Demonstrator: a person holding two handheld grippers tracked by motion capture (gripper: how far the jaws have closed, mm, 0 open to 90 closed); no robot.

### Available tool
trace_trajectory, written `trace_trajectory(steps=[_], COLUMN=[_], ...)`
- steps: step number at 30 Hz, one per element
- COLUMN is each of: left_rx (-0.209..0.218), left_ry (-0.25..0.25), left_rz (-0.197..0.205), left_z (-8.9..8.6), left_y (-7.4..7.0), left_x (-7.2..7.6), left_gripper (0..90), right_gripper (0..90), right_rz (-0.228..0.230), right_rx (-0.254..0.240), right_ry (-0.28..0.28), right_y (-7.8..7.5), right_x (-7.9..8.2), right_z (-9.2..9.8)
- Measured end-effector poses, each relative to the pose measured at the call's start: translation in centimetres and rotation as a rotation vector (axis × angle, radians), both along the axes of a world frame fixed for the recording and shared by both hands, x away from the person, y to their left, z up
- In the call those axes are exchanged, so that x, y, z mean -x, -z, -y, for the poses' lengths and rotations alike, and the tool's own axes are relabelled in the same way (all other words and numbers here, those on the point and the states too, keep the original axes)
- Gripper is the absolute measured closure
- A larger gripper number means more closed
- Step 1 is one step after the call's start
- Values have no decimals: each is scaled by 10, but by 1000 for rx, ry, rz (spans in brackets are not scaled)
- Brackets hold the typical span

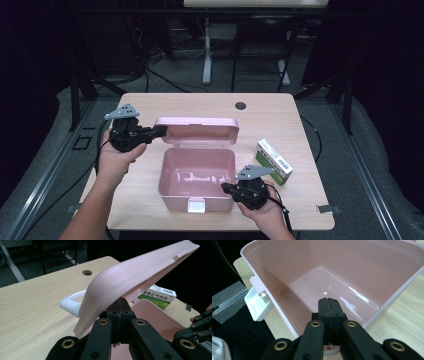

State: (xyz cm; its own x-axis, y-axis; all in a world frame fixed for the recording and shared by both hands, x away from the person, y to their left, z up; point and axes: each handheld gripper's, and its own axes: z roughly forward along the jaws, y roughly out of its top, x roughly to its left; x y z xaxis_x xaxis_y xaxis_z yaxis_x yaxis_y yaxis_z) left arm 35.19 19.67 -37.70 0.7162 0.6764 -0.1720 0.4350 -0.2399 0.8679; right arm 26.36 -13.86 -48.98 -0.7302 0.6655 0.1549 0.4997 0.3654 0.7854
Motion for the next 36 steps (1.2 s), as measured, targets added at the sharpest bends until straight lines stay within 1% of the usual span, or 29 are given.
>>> trace_trajectory(steps=[6, 9, 13, 21, 27, 30, 34, 36], left_rx=[-10, -6, -13, -10, -20, -22, -39, -39], left_ry=[-2, -5, -6, -22, -29, -36, -50, -53], left_rz=[-4, -5, -9, -11, -17, -14, -6, -3], left_z=[1, 1, 1, 0, 0, 0, 0, 0], left_y=[0, 0, -2, -1, 0, 0, 1, 2], left_x=[-4, -5, -6, -11, -14, -15, -17, -18], left_gripper=[897, 898, 897, 897, 897, 897, 897, 897], right_gripper=[900, 900, 900, 900, 900, 900, 900, 900], right_rz=[0, 2, -1, 0, -12, -14, -15, -12], right_rx=[1, 2, 0, -4, -11, -15, -16, -13], right_ry=[2, 4, 10, 17, 14, 16, 16, 17], right_y=[0, 0, 0, 0, 0, 0, 0, 0], right_x=[0, -1, -1, -1, -1, -2, -2, -1], right_z=[0, 0, 2, 1, 2, 2, 3, 2])
